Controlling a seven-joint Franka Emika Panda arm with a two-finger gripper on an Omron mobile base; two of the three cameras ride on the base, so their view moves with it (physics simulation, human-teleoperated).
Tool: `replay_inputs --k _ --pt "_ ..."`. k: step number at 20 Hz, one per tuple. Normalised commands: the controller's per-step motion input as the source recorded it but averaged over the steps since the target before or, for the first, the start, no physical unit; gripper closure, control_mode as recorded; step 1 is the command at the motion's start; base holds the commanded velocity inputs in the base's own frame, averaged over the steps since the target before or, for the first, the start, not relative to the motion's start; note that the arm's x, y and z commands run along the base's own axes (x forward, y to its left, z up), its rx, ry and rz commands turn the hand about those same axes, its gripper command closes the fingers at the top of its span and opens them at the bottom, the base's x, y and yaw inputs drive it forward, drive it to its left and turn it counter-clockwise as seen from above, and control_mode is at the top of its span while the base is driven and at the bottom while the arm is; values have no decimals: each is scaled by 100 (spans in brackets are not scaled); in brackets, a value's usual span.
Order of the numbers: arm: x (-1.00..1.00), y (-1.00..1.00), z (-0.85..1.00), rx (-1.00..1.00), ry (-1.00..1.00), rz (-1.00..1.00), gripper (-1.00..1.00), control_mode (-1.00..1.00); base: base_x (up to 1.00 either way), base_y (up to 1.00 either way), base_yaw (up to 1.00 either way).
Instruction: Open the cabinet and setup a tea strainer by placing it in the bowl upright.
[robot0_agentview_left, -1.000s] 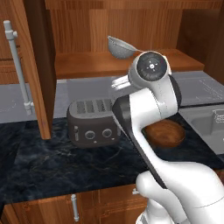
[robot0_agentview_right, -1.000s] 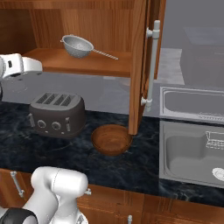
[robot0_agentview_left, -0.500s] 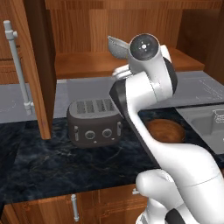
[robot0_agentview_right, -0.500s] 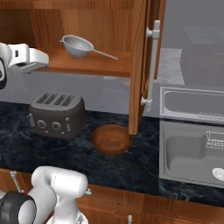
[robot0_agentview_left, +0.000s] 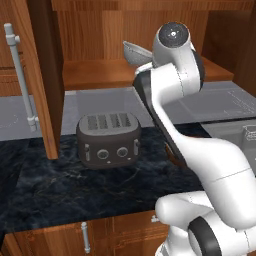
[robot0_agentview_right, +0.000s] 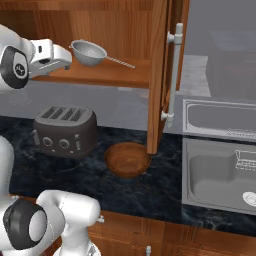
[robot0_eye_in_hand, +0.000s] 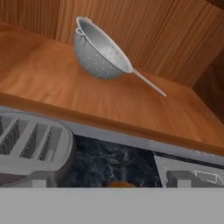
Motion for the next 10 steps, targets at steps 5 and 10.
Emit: replay_inputs --k 5,10 --pt "46 -12 6 1 -6 8 -100 -100 0 0 0" --pt "39 -4 17 5 -6 8 -100 -100 0 0 0"
